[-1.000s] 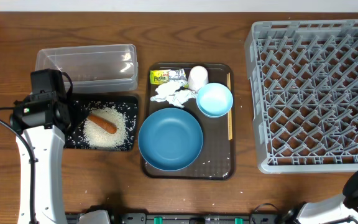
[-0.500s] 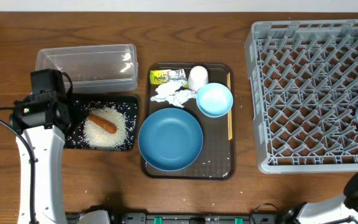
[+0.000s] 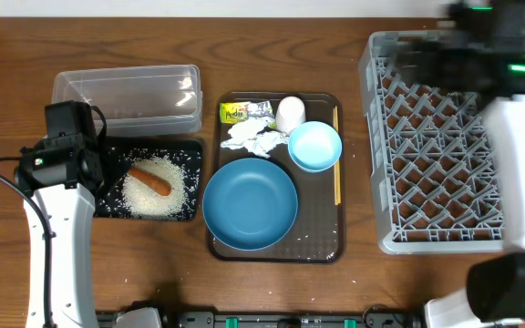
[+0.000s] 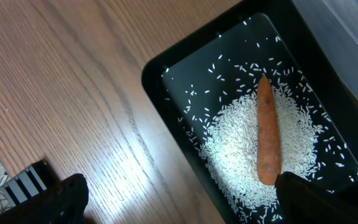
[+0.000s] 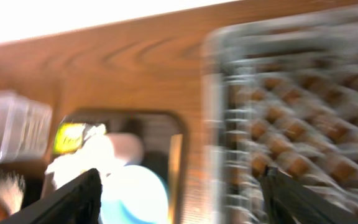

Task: Sort waste into correct bins and load items into the dishwasher rack
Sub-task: 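Reach the right gripper back to the pink cup and grasp it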

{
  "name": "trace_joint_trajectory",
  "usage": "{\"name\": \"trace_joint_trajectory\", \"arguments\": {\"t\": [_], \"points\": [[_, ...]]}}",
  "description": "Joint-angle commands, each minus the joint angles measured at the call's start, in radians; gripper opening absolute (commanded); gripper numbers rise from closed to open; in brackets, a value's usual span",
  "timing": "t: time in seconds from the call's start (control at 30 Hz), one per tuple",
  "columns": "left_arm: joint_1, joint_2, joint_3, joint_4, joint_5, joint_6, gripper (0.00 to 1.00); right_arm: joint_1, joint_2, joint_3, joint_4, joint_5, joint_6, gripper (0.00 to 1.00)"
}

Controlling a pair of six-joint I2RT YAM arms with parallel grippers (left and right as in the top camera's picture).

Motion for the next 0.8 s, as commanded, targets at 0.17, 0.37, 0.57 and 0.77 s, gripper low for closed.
{"name": "trace_joint_trajectory", "arguments": {"t": [0.17,0.37,0.57,0.77], "points": [[0.004,0.003,0.012,-0.005,-0.016,-0.005,0.98,0.337,0.201,0.006,0.143,0.262,0.045,0.99],[0.004,0.003,0.012,-0.005,-0.016,-0.005,0.98,0.432,0.356,0.006,0.266,0.277,0.051,0.99],[0.004,0.003,0.012,-0.006,-0.016,-0.005,0.98,0.465,0.428,0.006,0.263,0.381,0.087,0.99],[0.004,0.003,0.012,-0.006,-0.016,-0.005,0.98,0.465,0.443,0.006,0.255,0.381,0.107,0.86]]}}
